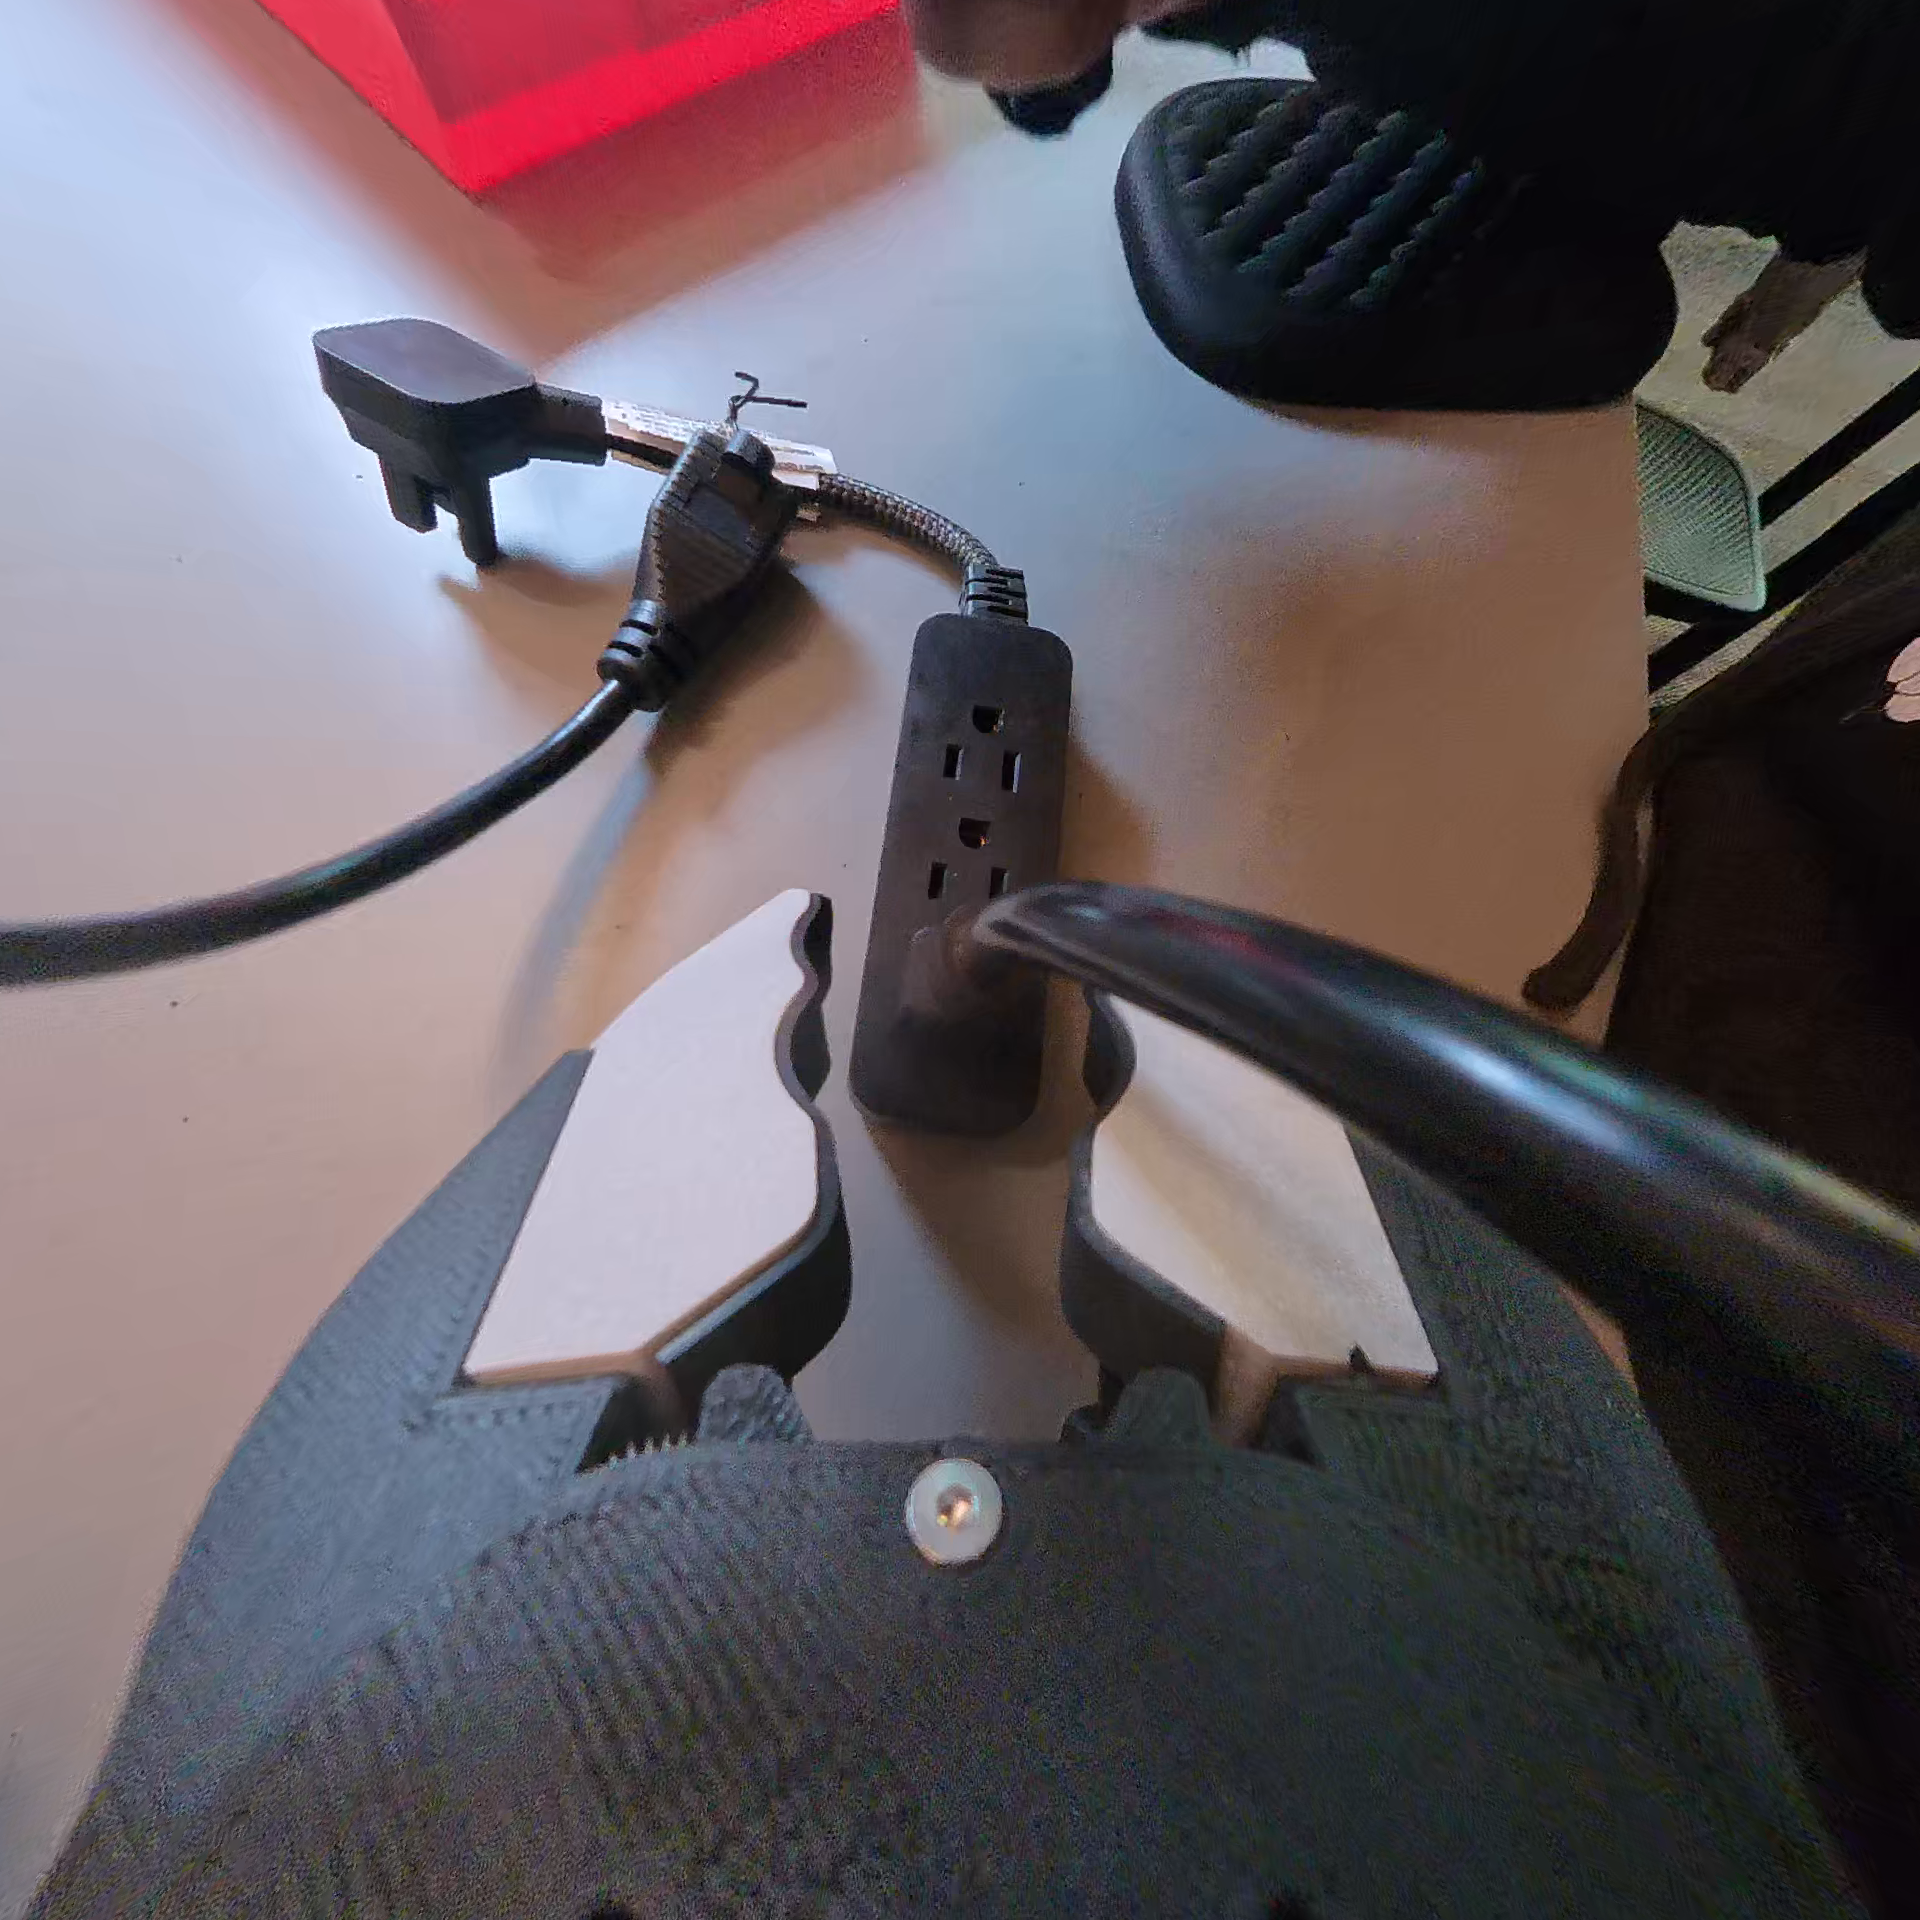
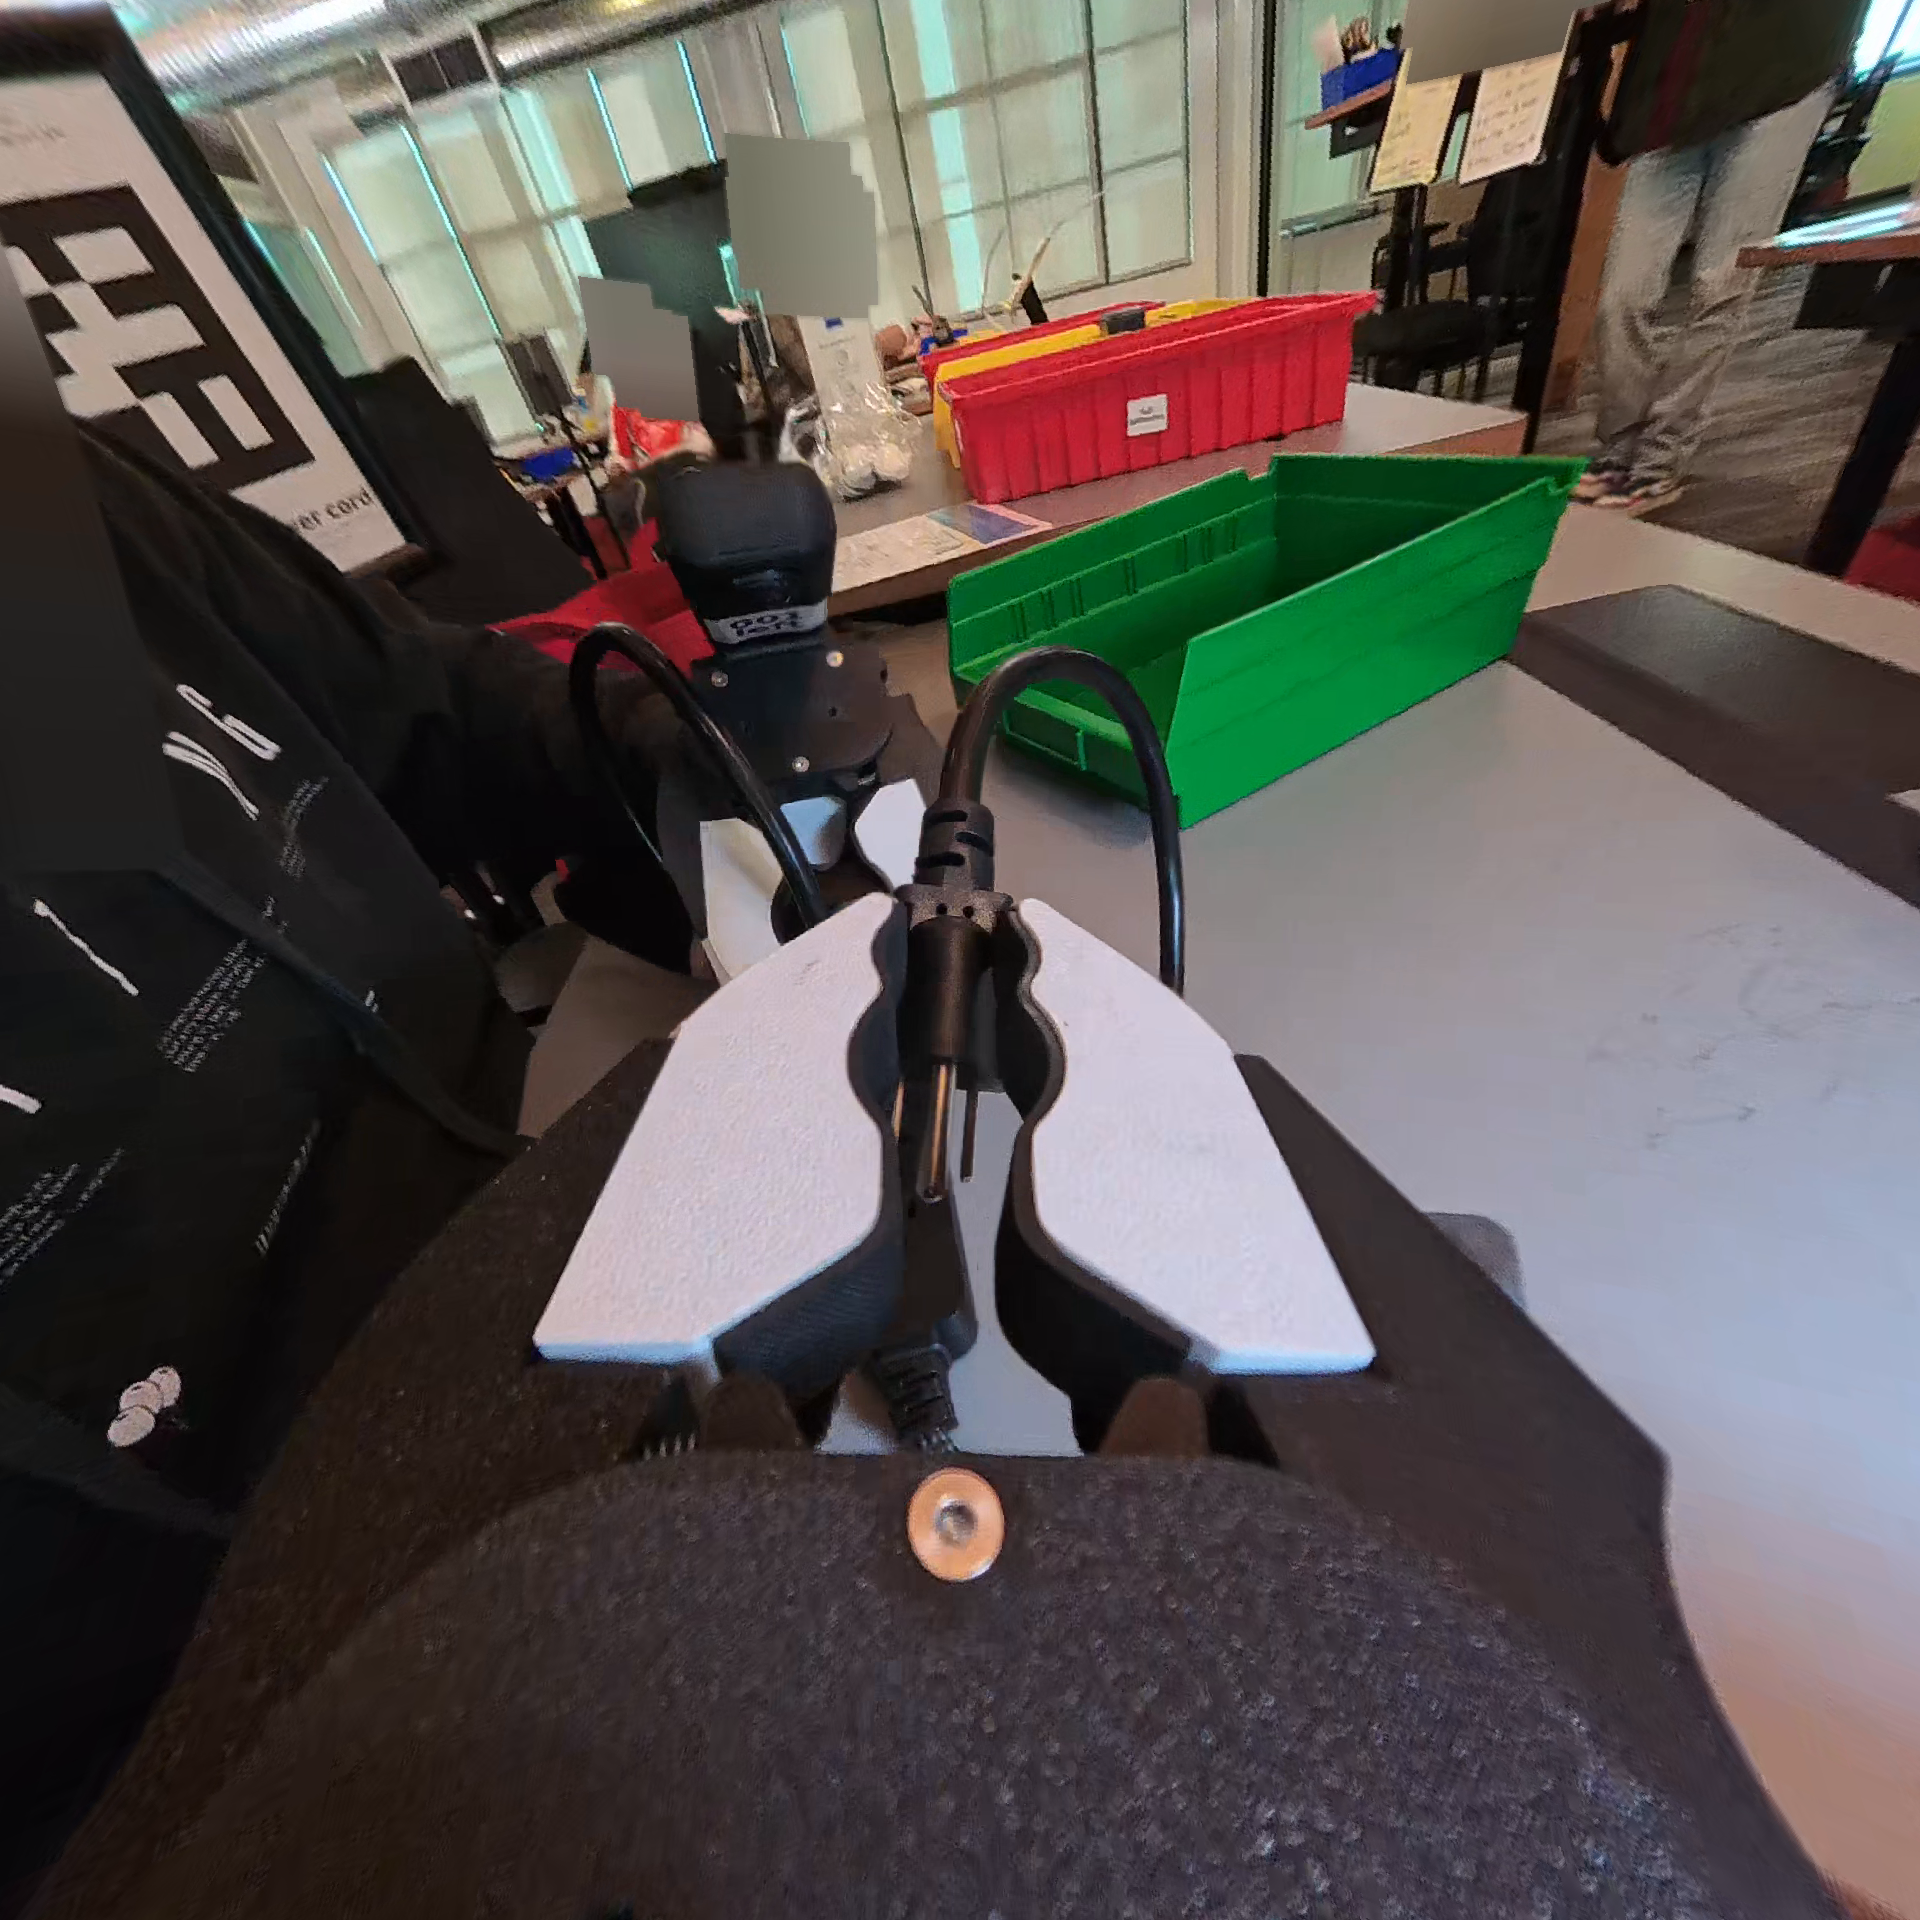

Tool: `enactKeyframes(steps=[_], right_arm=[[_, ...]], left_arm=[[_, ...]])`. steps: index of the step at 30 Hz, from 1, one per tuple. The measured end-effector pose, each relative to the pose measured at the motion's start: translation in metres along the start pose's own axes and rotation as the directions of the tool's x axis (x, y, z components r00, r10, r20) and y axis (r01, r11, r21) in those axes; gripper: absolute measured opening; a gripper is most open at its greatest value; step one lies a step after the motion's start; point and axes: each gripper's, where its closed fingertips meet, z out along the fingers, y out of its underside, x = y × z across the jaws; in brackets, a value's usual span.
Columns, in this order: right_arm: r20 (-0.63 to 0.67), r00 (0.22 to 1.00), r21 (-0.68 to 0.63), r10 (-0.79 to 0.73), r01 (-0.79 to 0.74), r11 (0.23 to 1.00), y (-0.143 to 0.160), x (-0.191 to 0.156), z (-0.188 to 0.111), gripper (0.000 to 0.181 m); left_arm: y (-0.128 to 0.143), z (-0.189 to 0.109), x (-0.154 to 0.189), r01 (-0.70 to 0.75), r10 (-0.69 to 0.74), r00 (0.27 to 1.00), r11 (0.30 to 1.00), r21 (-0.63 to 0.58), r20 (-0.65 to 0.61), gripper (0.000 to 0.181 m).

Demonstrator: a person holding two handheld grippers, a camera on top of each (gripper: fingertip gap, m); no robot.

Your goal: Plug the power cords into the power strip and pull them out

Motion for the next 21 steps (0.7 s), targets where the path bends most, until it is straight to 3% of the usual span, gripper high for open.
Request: enactKeyframes(steps=[6,14,19,21], right_arm=[[-0.137,0.979,-0.056,-0.149,0.143,0.988,-0.061,-0.002,-0.038,0.015],[-0.409,0.848,-0.139,-0.338,0.308,0.941,-0.154,-0.004,-0.122,0.014],[-0.566,0.724,-0.216,-0.395,0.332,0.918,-0.181,0.011,-0.173,0.012],[-0.631,0.65,-0.305,-0.425,0.295,0.905,-0.176,0.034,-0.197,0.011]], left_arm=[[0.015,0.007,-0.001,-0.039,0.039,0.999,0.999,-0.022,0.004,0.053],[0.034,0.015,0.0,-0.099,0.104,0.993,0.992,-0.083,0.05,0.051],[0.034,0.016,0.002,-0.101,0.105,0.993,0.991,-0.082,0.046,0.048],[0.034,0.017,0.002,-0.102,0.106,0.993,0.991,-0.082,0.046,0.047]])
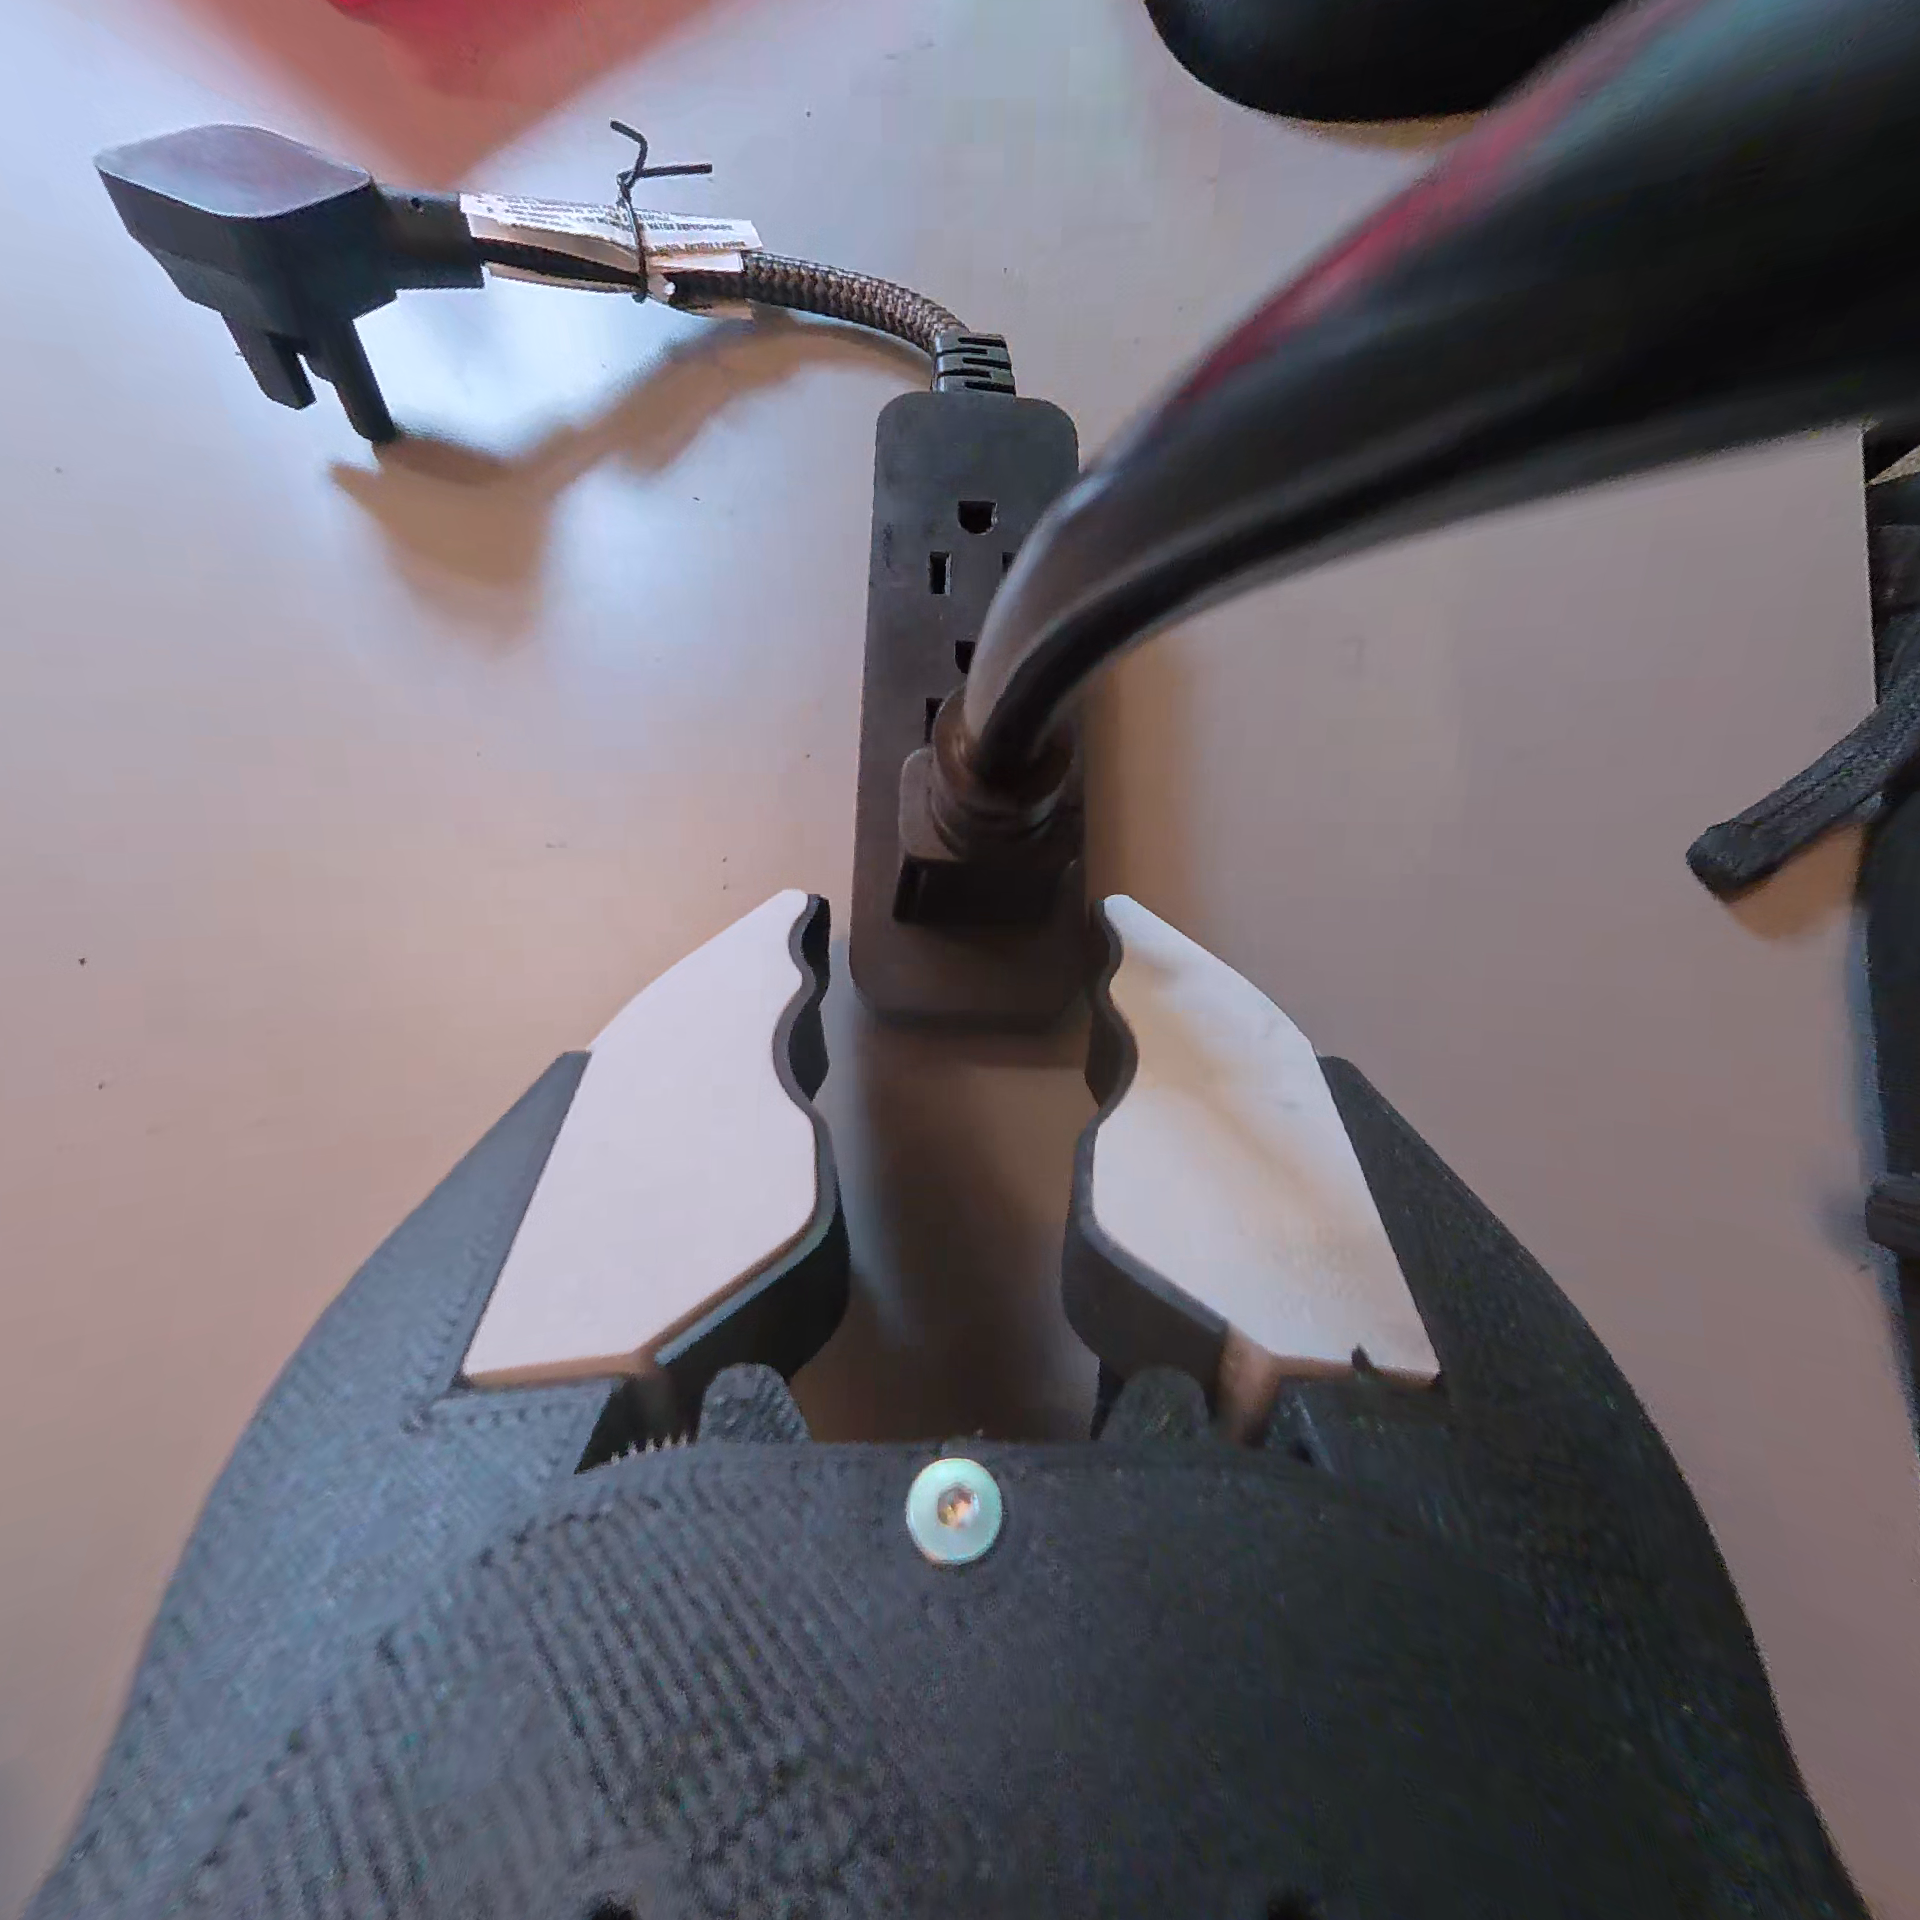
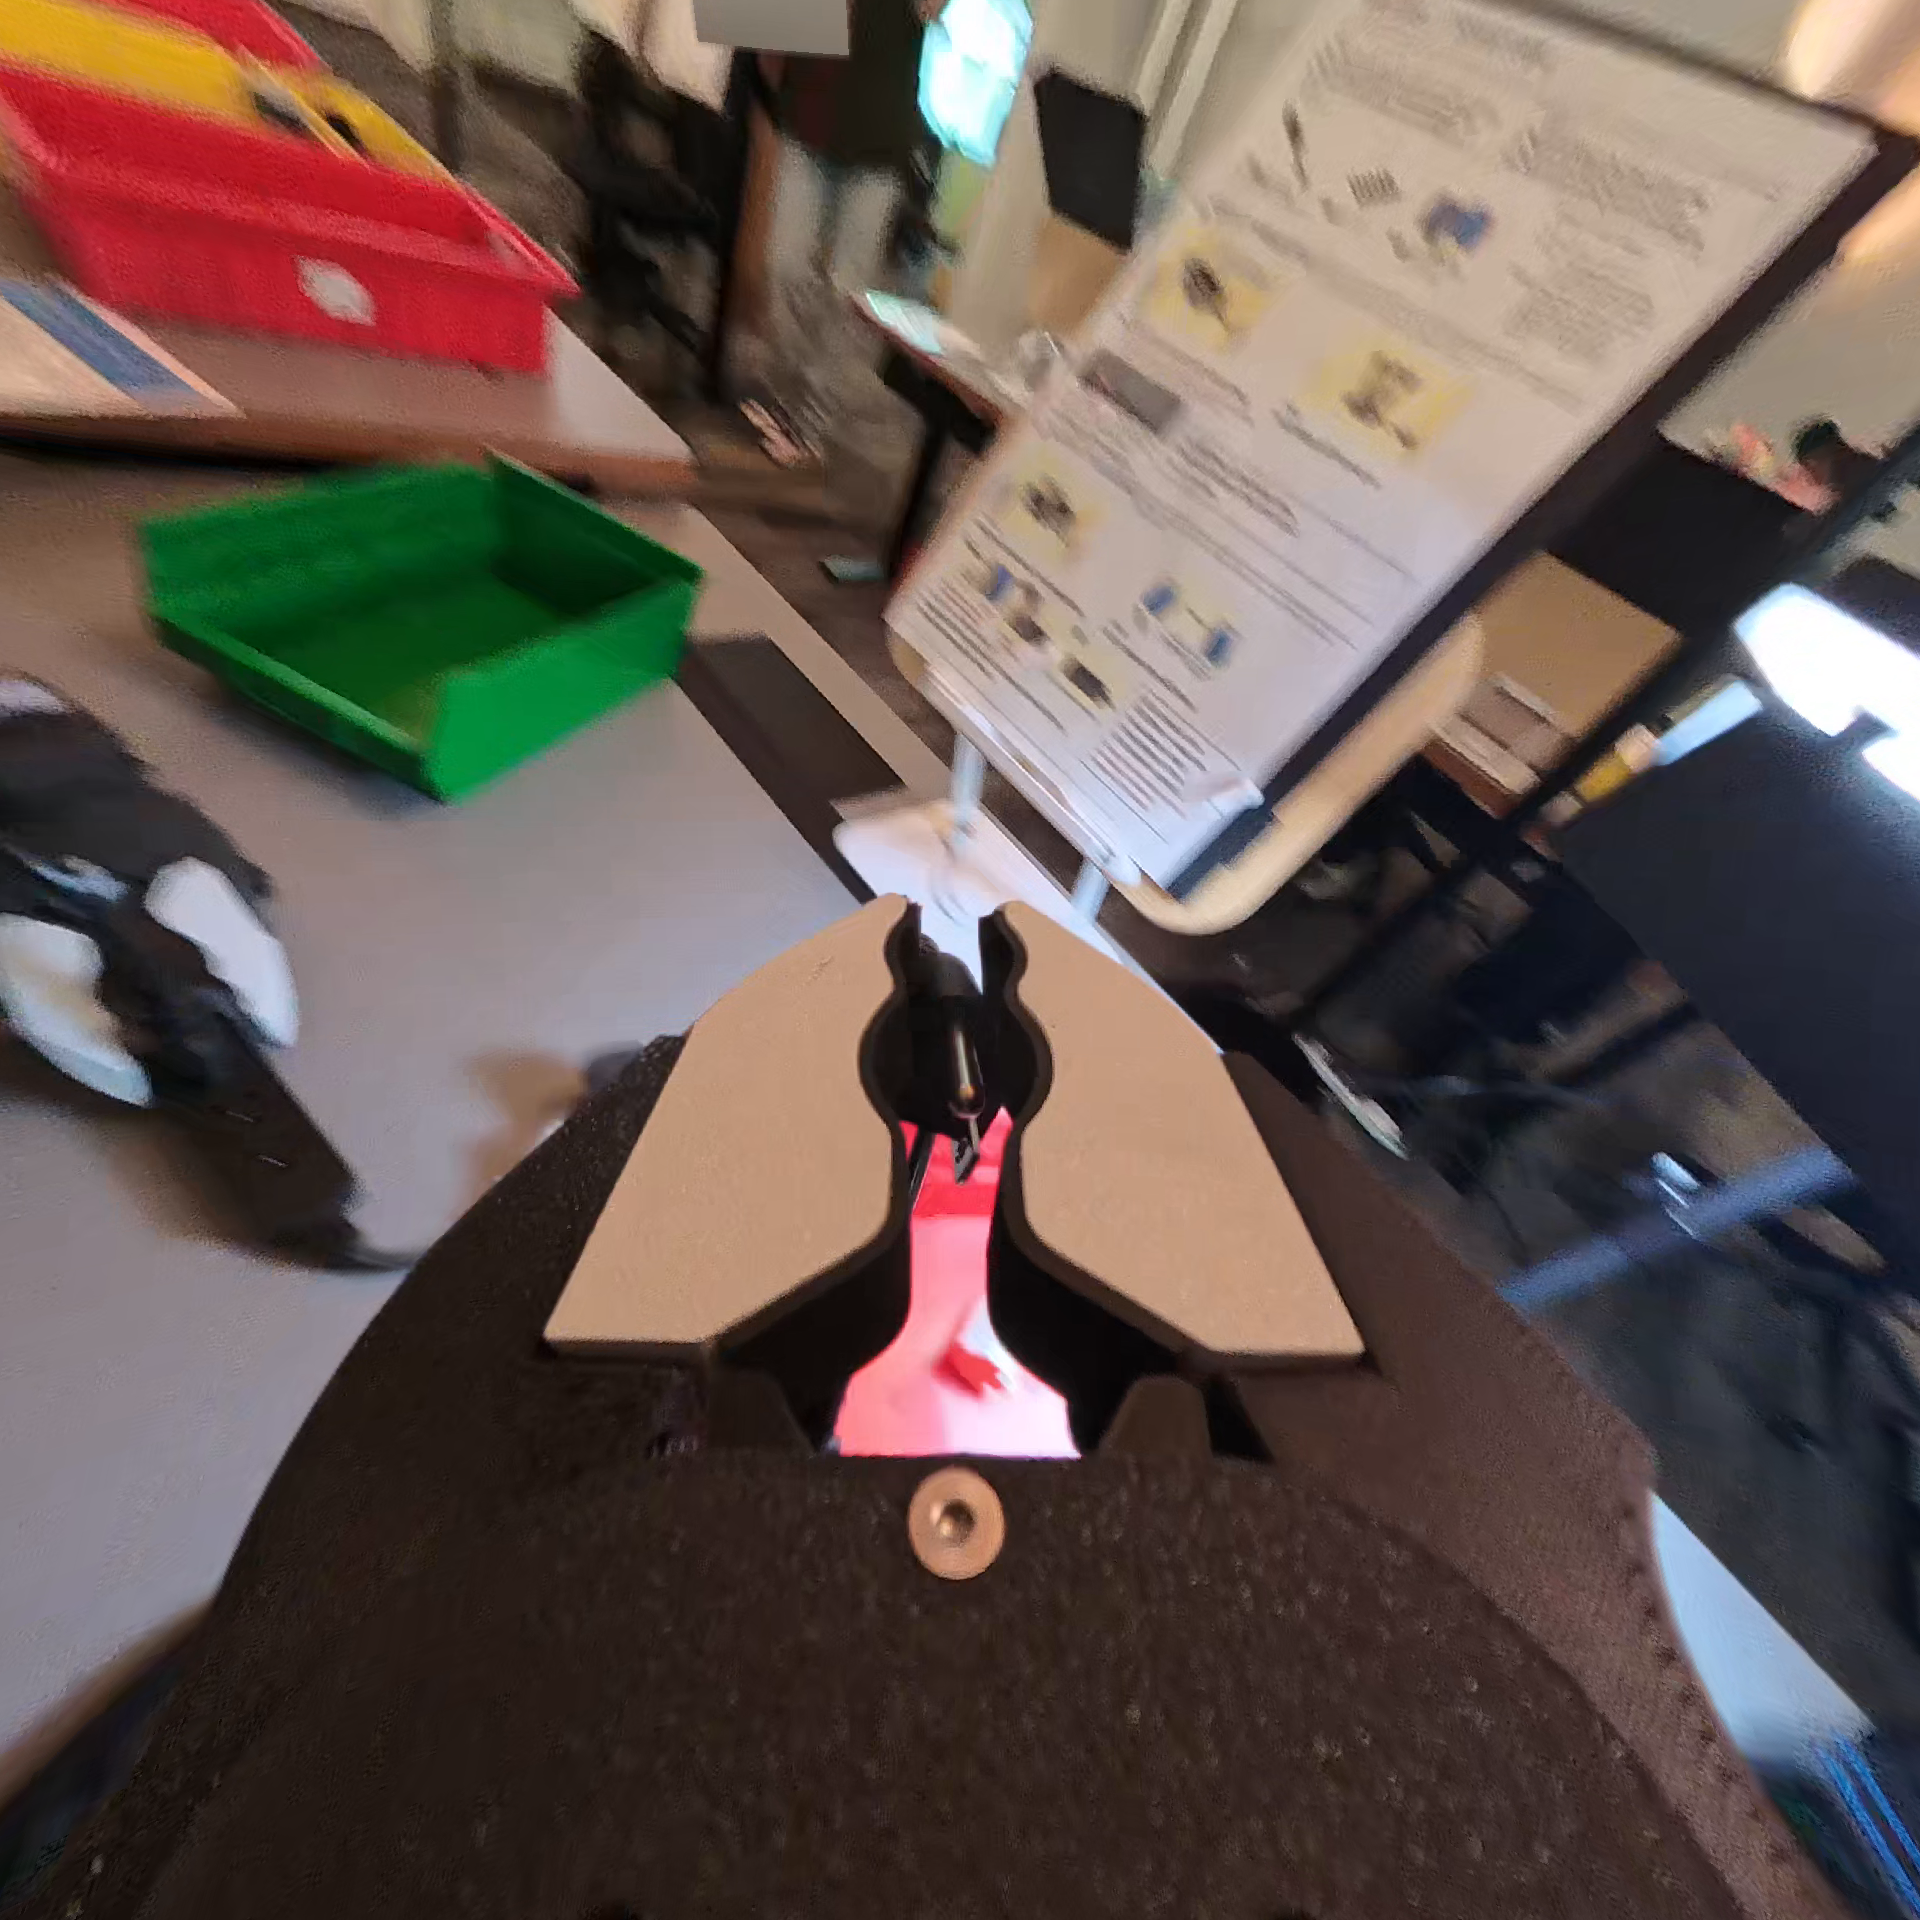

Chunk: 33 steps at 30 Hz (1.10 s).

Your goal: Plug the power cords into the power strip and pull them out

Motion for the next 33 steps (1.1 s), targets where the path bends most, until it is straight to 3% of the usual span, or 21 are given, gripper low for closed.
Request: enactKeyframes(steps=[5,9,10,13,16,19,24,30,33], right_arm=[[-0.148,0.989,-0.227,0.009,-0.043,0.973,0.09,0.067,0.023,0.01],[-0.221,0.975,-0.347,0.001,-0.079,0.935,0.15,0.1,0.035,0.005],[-0.236,0.972,-0.349,0.019,-0.103,0.931,0.158,0.104,0.036,0.001],[-0.228,0.972,-0.347,0.053,-0.132,0.929,0.166,0.102,0.038,0.013],[-0.204,0.977,-0.304,0.057,-0.119,0.945,0.156,0.086,0.037,0.019],[-0.113,0.991,-0.268,0.068,-0.096,0.958,0.139,0.045,0.04,0.026],[0.175,0.982,-0.238,0.063,-0.02,0.971,0.128,-0.073,0.063,0.031],[0.58,0.81,-0.172,0.082,0.023,0.985,0.133,-0.244,0.105,0.027],[0.689,0.722,-0.126,0.058,0.041,0.991,0.141,-0.3,0.125,0.021]], left_arm=[[0.001,0.003,0.001,0.004,-0.004,1.0,1.0,-0.003,-0.002,0.047],[0.001,0.003,0.0,0.014,-0.014,1.0,1.0,0.005,0.011,0.048],[0.001,0.003,0.0,0.015,-0.015,1.0,1.0,0.007,0.014,0.048],[0.001,0.003,-0.001,0.01,-0.01,1.0,1.0,0.007,0.02,0.049],[0.001,0.003,-0.001,0.004,-0.004,1.0,1.0,0.008,0.011,0.049],[0.001,0.003,-0.001,0.005,-0.005,1.0,1.0,0.012,0.005,0.047],[0.0,0.002,-0.002,-0.012,0.012,1.0,1.0,0.019,0.007,0.044],[-0.001,0.004,-0.003,-0.014,0.014,1.0,0.999,0.029,0.005,0.045],[-0.001,0.003,-0.005,-0.011,0.011,1.0,0.999,0.034,0.017,0.047]])
